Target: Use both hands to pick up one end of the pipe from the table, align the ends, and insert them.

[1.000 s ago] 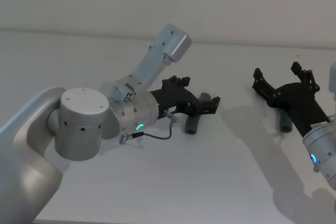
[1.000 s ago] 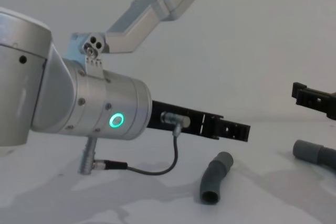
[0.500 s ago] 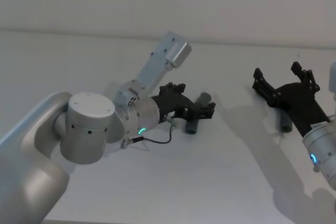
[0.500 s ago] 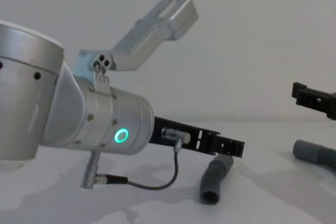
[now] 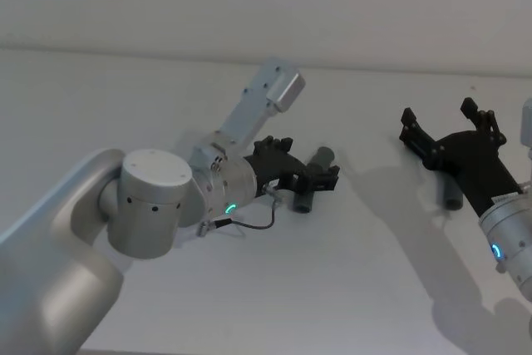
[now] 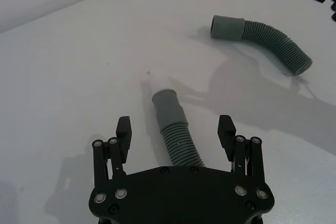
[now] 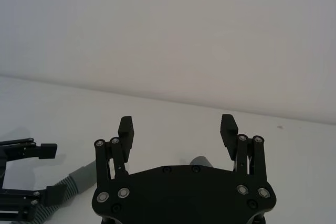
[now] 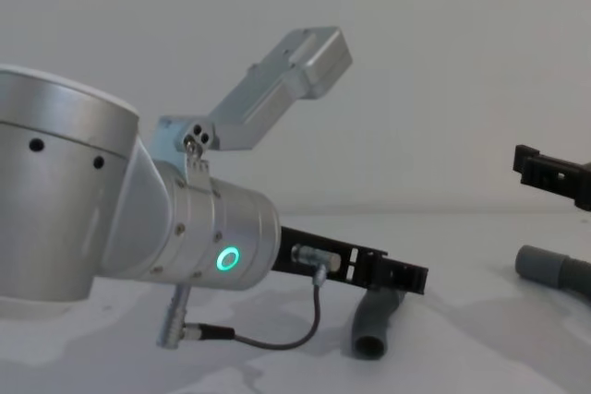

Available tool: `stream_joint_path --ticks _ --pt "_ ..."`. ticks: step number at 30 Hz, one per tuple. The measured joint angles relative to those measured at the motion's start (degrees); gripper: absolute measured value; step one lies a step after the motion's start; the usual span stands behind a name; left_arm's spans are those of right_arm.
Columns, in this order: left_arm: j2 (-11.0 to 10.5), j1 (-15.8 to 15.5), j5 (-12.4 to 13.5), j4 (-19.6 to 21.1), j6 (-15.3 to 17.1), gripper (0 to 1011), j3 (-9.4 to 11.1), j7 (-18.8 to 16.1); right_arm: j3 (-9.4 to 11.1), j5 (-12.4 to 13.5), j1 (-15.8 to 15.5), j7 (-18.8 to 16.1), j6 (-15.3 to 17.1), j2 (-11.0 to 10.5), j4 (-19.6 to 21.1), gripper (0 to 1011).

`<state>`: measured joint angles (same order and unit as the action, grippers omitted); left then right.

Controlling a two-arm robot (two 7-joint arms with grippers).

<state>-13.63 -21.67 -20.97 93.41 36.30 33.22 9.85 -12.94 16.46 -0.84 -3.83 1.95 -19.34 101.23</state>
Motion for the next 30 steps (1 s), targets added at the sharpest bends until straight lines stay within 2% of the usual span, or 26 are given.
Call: stream_joint_path --ticks 13,30 --pt "1.1 -1.1 0.3 -2.3 0.6 1001 0.1 1.0 0.0 0.0 0.0 0.0 0.0 0.0 0.0 1004" --pt "2.0 -3.2 0.5 -3.9 3.9 1001 0.0 2.3 0.0 0.0 0.0 0.0 0.0 0.0 0.0 1004"
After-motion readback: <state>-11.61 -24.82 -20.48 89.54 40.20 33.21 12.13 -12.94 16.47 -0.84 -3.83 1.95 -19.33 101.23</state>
